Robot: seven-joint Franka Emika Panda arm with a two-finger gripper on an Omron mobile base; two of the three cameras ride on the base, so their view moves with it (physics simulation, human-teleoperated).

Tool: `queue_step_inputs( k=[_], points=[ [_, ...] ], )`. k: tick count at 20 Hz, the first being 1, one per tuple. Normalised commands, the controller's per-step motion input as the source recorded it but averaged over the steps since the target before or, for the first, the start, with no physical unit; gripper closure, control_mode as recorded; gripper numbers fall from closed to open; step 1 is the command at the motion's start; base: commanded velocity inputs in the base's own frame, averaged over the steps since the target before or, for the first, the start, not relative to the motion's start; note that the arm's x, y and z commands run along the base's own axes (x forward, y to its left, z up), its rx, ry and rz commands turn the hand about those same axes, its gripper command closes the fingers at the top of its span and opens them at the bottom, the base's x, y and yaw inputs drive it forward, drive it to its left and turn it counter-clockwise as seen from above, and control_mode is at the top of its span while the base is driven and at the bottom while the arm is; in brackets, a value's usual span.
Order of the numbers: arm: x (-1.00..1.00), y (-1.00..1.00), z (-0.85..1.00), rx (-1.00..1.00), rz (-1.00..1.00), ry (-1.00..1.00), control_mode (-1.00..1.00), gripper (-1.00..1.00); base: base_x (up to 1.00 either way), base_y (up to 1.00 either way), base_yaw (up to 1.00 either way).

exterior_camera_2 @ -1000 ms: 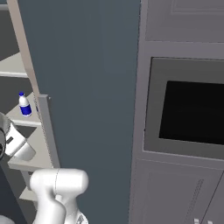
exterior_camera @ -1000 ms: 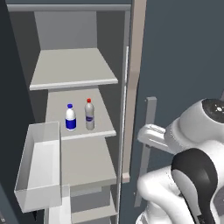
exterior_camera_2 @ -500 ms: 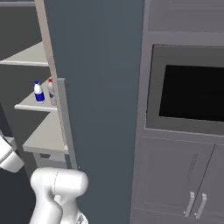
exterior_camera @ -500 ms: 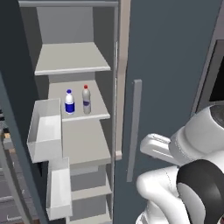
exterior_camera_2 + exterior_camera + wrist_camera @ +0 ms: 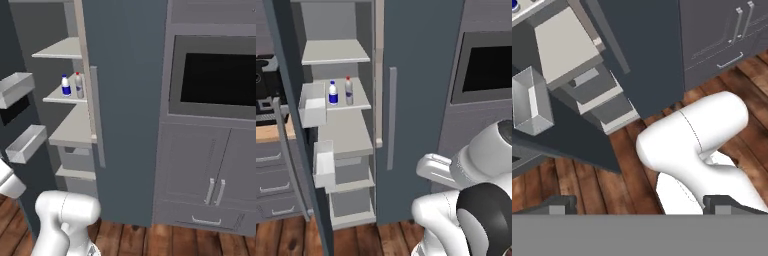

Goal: Take the bottled waters from the counter and place them in the freezer to freeze. Close the freezer door after placing the bottles.

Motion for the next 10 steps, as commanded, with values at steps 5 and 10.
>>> queue_step_inputs(
  k=[5, 10],
  points=[
    [0.00, 0.00, 0.00, 0.00, 0.00, 0.00, 1.00, -1.00, -0.50, 0.38, -0.03],
    [0.00, 0.00, 0.00, 0.00, 0.00, 0.00, 1.00, -1.00, -0.04, 0.49, -0.06]
  ],
)
